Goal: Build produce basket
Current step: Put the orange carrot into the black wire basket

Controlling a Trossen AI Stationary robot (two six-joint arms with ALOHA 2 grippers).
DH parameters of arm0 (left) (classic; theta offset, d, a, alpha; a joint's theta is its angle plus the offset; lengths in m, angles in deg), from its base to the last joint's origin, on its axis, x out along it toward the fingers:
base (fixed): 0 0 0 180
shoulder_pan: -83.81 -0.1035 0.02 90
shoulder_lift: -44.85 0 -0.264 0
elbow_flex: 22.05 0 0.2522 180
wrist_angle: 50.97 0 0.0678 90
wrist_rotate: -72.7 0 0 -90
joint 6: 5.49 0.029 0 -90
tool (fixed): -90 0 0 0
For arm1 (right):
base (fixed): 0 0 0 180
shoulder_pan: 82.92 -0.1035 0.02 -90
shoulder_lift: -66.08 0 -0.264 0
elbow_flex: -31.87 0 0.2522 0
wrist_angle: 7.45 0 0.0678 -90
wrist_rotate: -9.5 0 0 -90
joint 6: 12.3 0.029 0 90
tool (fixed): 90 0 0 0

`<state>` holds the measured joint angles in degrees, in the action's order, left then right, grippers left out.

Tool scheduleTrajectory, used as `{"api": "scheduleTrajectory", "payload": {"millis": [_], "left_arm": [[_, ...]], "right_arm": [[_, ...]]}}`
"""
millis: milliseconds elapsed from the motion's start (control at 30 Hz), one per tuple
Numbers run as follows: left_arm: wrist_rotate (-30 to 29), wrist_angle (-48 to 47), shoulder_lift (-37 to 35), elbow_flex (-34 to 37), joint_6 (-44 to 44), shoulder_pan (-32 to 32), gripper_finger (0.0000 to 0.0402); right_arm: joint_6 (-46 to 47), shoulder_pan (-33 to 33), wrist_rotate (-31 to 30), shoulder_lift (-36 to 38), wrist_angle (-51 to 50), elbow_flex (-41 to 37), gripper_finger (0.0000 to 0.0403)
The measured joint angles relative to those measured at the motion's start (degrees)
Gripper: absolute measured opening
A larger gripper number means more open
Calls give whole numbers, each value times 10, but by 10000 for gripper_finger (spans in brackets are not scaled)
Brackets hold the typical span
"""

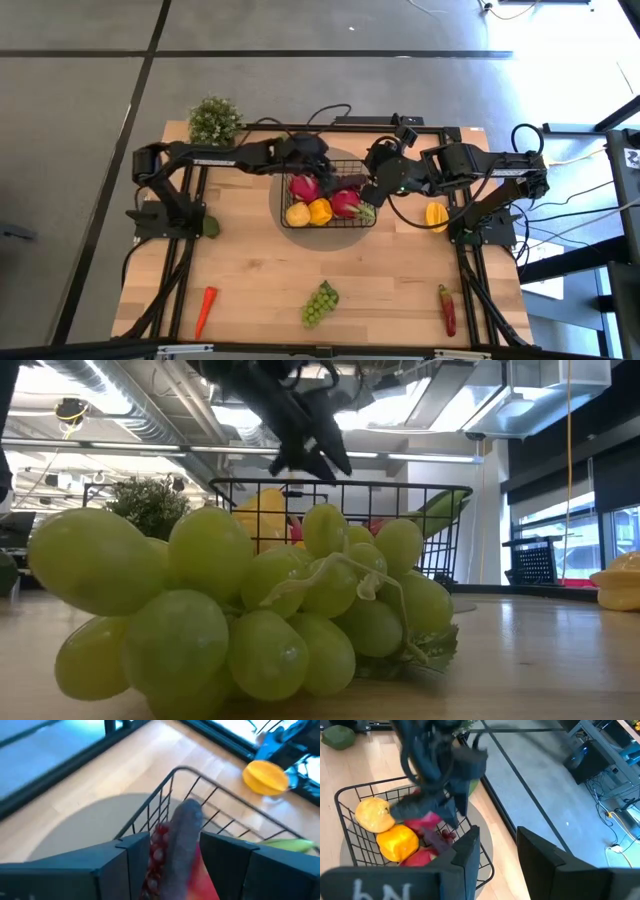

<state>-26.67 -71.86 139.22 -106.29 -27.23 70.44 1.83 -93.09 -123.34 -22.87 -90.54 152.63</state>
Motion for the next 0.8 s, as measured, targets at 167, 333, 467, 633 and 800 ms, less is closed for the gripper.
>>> {"api": "scheduleTrajectory", "payload": {"millis": [167,333,467,633,800], "left_arm": [[1,-79,-60,-1,-4,16,161],[1,-223,-121,-1,-52,43,161],[1,-328,-157,-1,-139,74,161],[22,-452,-184,0,-299,122,161],[71,-550,-193,0,-447,179,161]], "right_arm": [[-12,0,29,0,-3,0,122],[-12,0,31,0,-5,0,122],[-13,0,52,0,-7,0,122],[-12,0,57,0,-9,0,122],[-10,0,67,0,-9,0,122]]}}
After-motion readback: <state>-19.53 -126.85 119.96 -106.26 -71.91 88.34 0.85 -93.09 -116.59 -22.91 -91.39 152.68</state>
